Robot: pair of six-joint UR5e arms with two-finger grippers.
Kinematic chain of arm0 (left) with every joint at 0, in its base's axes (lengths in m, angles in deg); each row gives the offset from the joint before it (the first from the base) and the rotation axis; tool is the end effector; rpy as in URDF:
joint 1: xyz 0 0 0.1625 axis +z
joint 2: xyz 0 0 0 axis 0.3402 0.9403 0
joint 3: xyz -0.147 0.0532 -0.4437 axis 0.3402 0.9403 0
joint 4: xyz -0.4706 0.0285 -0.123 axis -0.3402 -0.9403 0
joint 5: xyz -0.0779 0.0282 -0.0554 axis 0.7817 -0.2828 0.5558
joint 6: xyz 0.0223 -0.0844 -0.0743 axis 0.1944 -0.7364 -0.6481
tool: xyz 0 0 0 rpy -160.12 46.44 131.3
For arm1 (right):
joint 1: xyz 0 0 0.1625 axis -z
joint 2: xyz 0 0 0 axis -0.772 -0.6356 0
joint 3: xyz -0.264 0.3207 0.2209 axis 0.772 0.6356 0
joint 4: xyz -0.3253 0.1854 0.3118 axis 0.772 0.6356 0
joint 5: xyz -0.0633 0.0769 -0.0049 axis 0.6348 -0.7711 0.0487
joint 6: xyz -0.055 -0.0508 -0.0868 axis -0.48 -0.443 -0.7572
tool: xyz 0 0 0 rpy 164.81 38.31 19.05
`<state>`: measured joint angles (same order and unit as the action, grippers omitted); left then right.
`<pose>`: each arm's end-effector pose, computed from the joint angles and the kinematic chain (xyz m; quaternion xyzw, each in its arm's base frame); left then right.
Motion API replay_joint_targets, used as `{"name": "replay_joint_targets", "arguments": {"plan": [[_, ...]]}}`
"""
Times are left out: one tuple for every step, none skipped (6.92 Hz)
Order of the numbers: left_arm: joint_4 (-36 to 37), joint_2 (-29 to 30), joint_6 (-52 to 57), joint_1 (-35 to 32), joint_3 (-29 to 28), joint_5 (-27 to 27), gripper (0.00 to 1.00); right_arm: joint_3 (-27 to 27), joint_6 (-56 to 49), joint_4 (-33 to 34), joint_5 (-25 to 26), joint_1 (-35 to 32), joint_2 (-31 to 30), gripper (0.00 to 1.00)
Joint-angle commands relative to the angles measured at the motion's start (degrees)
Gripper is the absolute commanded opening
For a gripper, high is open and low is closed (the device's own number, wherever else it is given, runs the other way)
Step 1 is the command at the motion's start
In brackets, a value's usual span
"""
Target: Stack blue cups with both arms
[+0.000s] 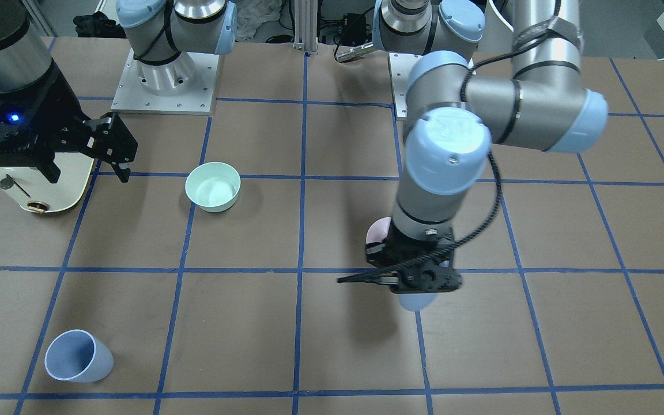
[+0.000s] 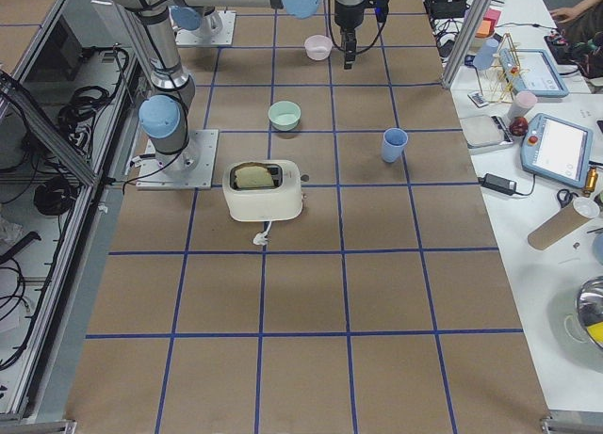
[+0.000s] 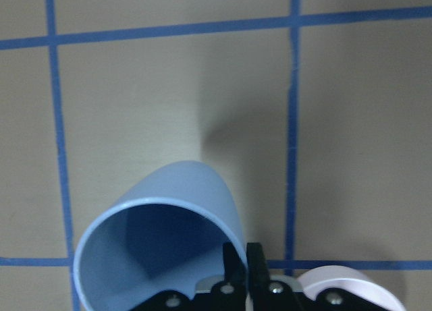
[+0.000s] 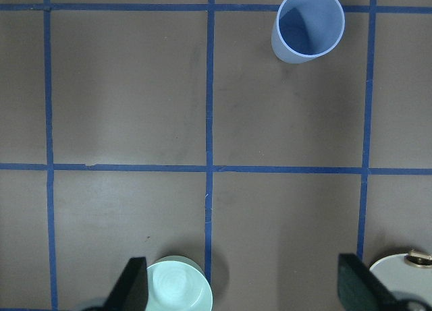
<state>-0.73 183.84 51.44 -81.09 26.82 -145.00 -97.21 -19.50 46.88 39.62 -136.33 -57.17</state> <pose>-0.2647 -0.7042 0.3598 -0.0213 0.9990 -0.0273 0.0278 0.0899 -0.6239 0.5376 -0.0110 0.9993 -0.0360 0.0064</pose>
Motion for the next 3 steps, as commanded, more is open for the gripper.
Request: {"name": "replay_joint_targets", "arguments": {"plan": [[0.5, 2.2, -16.3, -11.1, 0.9, 3.5, 0.00, 0.0, -0.1, -0.2, 0.0, 0.1, -0.1, 1.00], [0.1, 2.3, -19.0, -15.1, 2.3, 4.0, 0.00, 0.0, -0.1, -0.3, 0.0, 0.1, -0.1, 1.00], [-0.1, 2.0, -20.3, -18.3, 6.2, 5.6, 0.00, 0.0, -0.1, -0.3, 0.0, 0.1, -0.1, 1.00]]}}
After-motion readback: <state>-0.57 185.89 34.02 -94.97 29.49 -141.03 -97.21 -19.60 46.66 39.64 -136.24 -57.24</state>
